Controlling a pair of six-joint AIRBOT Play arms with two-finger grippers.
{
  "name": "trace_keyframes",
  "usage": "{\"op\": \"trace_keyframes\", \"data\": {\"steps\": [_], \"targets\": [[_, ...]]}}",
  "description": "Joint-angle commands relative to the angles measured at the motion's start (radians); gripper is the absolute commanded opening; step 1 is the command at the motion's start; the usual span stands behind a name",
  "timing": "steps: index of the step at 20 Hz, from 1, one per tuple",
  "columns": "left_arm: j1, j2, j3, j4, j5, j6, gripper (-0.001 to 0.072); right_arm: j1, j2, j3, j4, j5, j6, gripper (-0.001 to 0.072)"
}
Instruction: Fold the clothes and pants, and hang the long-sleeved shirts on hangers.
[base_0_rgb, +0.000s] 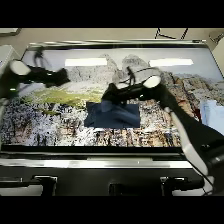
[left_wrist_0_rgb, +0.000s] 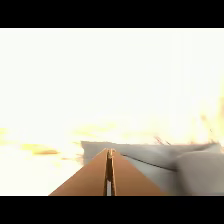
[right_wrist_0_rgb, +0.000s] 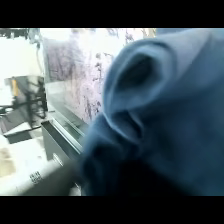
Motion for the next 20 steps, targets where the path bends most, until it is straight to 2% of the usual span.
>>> {"op": "trace_keyframes", "data": {"steps": [1,2,3,6,8,11,12,13,14,17,20], "targets": [[0.140,0.187,0.001,0.087,-0.082,0.034,0.0023,0.111,-0.187,0.001,0.245,-0.192,-0.100,0.0691],[0.143,0.219,0.001,0.089,-0.087,0.048,0.0023,0.105,-0.200,0.001,0.327,-0.210,-0.166,0.0688],[0.145,0.246,0.001,0.098,-0.093,0.062,0.0024,0.080,-0.193,0.003,0.339,-0.219,-0.193,0.0676],[0.145,0.290,0.001,0.100,-0.121,0.099,0.0024,-0.095,-0.115,0.007,0.183,-0.133,-0.183,0.0670],[0.145,0.299,0.000,0.100,-0.136,0.116,0.0024,-0.257,-0.051,0.007,-0.064,0.008,-0.083,0.0670],[0.145,0.299,-0.005,0.099,-0.154,0.115,0.0024,-0.459,-0.010,0.002,-0.531,0.313,0.099,0.0668],[0.140,0.299,-0.010,0.099,-0.155,0.115,0.0024,-0.493,-0.011,-0.020,-0.626,0.379,0.134,0.0667],[0.136,0.299,-0.014,0.097,-0.155,0.115,0.0024,-0.511,-0.011,-0.061,-0.638,0.389,0.136,0.0661],[0.125,0.299,-0.018,0.096,-0.155,0.115,0.0024,-0.512,-0.011,-0.109,-0.609,0.363,0.122,0.0625],[0.089,0.299,-0.019,0.095,-0.155,0.111,0.0025,-0.465,-0.011,-0.245,-0.429,0.207,-0.049,0.0611],[0.063,0.299,-0.019,0.095,-0.155,0.090,0.0024,-0.421,-0.011,-0.271,-0.312,0.135,-0.183,0.0602]]}}
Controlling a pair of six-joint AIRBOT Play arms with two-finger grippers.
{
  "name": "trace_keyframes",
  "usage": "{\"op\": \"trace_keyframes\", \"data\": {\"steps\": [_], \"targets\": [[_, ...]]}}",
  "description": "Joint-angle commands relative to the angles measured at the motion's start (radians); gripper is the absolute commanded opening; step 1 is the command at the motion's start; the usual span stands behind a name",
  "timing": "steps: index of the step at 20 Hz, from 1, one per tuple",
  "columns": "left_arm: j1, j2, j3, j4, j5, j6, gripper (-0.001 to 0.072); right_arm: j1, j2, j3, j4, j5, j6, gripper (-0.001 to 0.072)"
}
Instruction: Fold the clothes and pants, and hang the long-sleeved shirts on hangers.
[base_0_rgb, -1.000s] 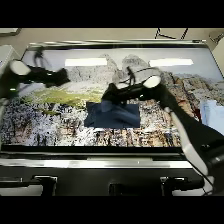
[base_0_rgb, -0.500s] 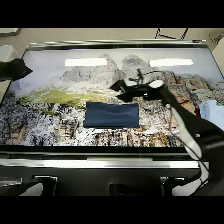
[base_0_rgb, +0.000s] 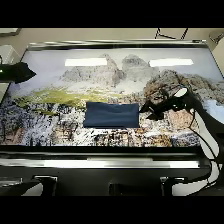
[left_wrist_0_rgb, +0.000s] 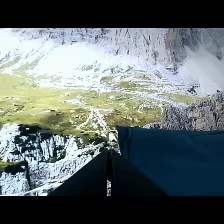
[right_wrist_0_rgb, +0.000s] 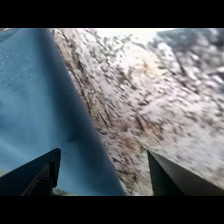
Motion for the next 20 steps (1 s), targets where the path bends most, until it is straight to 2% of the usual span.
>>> {"op": "trace_keyframes", "data": {"steps": [1,3,6,7,8,9,11,14,20], "targets": [[-0.027,0.001,-0.001,0.000,0.000,-0.026,0.0024,0.032,0.000,-0.048,0.112,-0.073,-0.139,0.0601],[-0.029,0.001,-0.001,-0.001,0.001,-0.027,0.0024,0.044,-0.019,-0.048,0.156,-0.051,-0.144,0.0590],[-0.028,0.001,-0.001,-0.001,0.000,-0.043,0.0025,0.057,-0.059,-0.048,0.181,-0.005,-0.143,0.0522],[-0.029,0.001,-0.001,-0.001,0.000,-0.042,0.0025,0.066,-0.068,-0.048,0.187,0.006,-0.144,0.0428],[-0.029,0.001,-0.001,-0.001,0.000,-0.043,0.0024,0.072,-0.069,-0.048,0.192,0.011,-0.145,0.0262],[-0.028,0.001,-0.001,0.000,0.001,-0.042,0.0025,0.074,-0.068,-0.047,0.205,0.016,-0.169,0.0045],[-0.028,0.001,-0.001,0.000,0.000,-0.042,0.0025,0.055,-0.065,-0.015,0.262,0.053,-0.209,0.0038],[-0.028,0.001,-0.001,0.000,0.000,-0.042,0.0025,-0.030,-0.016,0.145,0.244,0.156,-0.203,0.0036],[-0.027,0.001,-0.001,0.000,0.001,-0.041,0.0025,-0.348,0.152,0.530,0.037,0.263,0.013,0.0036]]}}
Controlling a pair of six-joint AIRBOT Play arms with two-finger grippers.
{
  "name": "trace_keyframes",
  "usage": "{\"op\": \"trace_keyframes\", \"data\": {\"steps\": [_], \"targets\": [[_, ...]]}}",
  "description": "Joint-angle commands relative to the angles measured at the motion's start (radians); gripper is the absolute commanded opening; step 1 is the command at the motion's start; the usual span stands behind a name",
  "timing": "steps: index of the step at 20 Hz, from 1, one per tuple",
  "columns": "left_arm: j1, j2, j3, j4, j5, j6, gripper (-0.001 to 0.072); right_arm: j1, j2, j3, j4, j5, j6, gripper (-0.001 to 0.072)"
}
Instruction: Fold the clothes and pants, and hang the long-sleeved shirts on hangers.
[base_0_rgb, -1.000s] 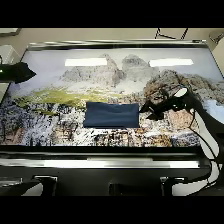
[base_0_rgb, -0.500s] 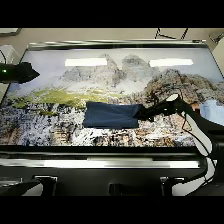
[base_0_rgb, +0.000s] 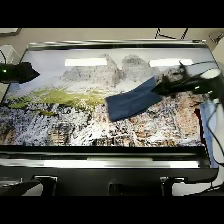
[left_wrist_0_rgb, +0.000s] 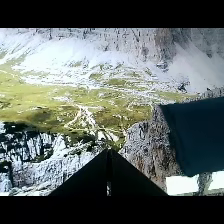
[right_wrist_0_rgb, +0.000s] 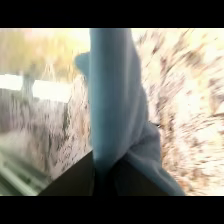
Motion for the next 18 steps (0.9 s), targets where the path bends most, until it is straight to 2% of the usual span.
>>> {"op": "trace_keyframes", "data": {"steps": [1,4,8,13,18], "targets": [[0.001,0.000,0.000,0.000,0.000,0.000,0.0025,-0.201,0.081,0.209,-0.137,0.077,0.134,0.0036],[0.000,0.000,0.000,0.000,0.000,0.000,0.0025,-0.375,0.102,0.321,-0.200,0.115,0.221,0.0036],[0.000,0.000,0.000,0.000,0.000,0.000,0.0025,-0.581,0.105,0.411,-0.201,0.145,0.328,0.0036],[0.000,0.000,0.000,0.000,0.000,0.004,0.0025,-0.758,0.145,0.422,-0.200,0.223,0.347,0.0036],[0.000,0.000,0.000,0.000,0.000,0.026,0.0025,-0.906,0.171,0.422,-0.231,0.375,0.377,0.0037]]}}
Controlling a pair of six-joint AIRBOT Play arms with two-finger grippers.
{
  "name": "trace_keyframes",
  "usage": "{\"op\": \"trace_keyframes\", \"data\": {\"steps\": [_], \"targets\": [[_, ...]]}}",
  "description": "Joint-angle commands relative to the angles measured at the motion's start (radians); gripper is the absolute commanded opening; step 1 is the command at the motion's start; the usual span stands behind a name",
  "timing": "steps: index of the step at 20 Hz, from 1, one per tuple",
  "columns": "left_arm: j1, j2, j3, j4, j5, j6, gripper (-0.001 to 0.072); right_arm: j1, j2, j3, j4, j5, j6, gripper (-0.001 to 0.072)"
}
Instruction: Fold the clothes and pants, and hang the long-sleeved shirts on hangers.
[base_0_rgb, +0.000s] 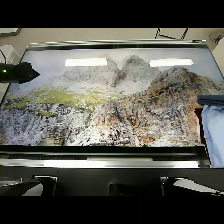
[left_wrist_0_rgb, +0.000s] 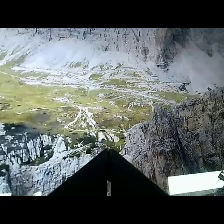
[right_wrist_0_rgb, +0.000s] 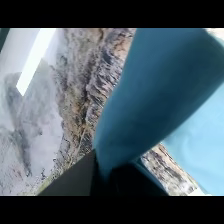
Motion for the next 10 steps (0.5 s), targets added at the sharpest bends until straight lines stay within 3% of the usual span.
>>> {"op": "trace_keyframes", "data": {"steps": [1,3,5,10], "targets": [[0.000,0.000,0.000,0.000,0.000,0.011,0.0025,-0.089,0.010,0.002,-0.092,0.147,0.028,0.0037],[0.000,0.000,0.000,0.000,0.000,0.012,0.0025,-0.088,0.018,-0.035,-0.252,0.176,0.030,0.0037],[0.000,0.000,0.000,0.000,-0.001,0.011,0.0025,-0.088,0.035,-0.120,-0.319,0.176,0.032,0.0037],[0.000,0.000,0.000,-0.002,-0.003,0.011,0.0025,-0.089,0.103,-0.473,-0.605,0.146,-0.054,0.0037]]}}
